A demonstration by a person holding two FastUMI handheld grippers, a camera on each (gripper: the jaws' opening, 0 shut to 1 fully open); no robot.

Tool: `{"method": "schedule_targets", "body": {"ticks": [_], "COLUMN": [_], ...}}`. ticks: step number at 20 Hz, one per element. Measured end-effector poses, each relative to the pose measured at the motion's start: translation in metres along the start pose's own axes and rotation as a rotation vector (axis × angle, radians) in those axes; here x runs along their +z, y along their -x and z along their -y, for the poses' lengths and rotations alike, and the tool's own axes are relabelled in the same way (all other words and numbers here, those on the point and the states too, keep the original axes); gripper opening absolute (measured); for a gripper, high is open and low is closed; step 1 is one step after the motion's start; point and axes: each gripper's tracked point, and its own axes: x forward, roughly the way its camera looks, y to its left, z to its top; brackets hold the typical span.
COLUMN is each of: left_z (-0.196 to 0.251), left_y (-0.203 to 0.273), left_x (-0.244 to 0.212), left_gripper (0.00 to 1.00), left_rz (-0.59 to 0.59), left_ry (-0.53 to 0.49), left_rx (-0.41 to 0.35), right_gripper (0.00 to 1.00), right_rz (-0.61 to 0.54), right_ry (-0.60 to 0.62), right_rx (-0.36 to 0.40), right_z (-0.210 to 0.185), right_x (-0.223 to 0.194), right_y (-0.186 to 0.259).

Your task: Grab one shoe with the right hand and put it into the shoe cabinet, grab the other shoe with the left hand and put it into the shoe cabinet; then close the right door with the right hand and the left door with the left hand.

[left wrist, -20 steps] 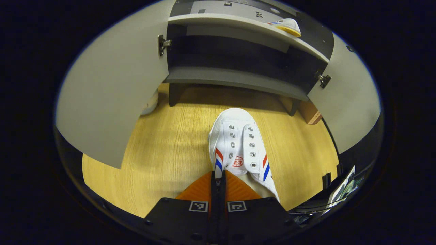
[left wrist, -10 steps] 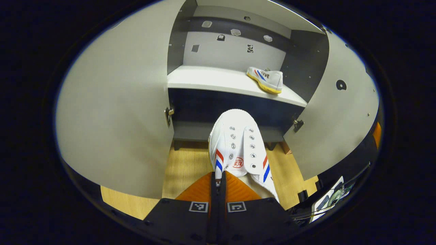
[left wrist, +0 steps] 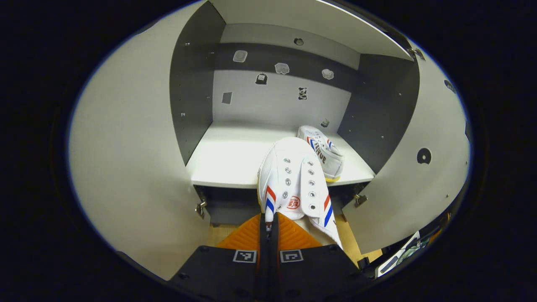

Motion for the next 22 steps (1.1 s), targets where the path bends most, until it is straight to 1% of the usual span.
{"method": "schedule_targets", "body": {"ticks": [3, 5, 8, 10, 13, 16, 20, 22], "left_z": [0.004, -0.001, -0.002, -0.005, -0.01, -0.015, -0.014, -0.011], "left_y": [-0.036, -0.06, -0.088, -0.106, -0.128, -0.145, -0.152, -0.149], "left_x": [0.034, 0.053, 0.063, 0.069, 0.072, 0.068, 0.063, 0.059], "left_gripper": [0.06, 0.06, 0.06, 0.06, 0.06, 0.06, 0.06, 0.14], "left_rz": [-0.009, -0.01, -0.038, -0.046, -0.066, -0.092, -0.113, -0.117], "left_ry": [0.031, 0.01, 0.019, -0.002, -0.025, -0.022, -0.022, -0.001], "left_rx": [0.0, 0.023, 0.035, 0.042, 0.075, 0.093, 0.076, 0.062], "right_gripper": [0.93, 0.93, 0.93, 0.93, 0.93, 0.93, 0.93, 0.93], "right_rz": [-0.003, -0.007, -0.01, -0.011, -0.026, -0.034, -0.038, -0.041], "right_ry": [0.011, 0.008, 0.003, 0.005, 0.003, 0.0, -0.007, -0.012], "right_rx": [-0.002, -0.001, 0.004, 0.009, 0.016, 0.019, 0.015, 0.016], "right_z": [0.002, 0.002, 0.0, -0.003, -0.006, -0.007, -0.005, -0.006], "right_x": [-0.001, -0.002, -0.002, -0.003, -0.007, -0.009, -0.009, -0.01], "right_y": [-0.003, -0.006, -0.01, -0.014, -0.018, -0.021, -0.028, -0.028]}}
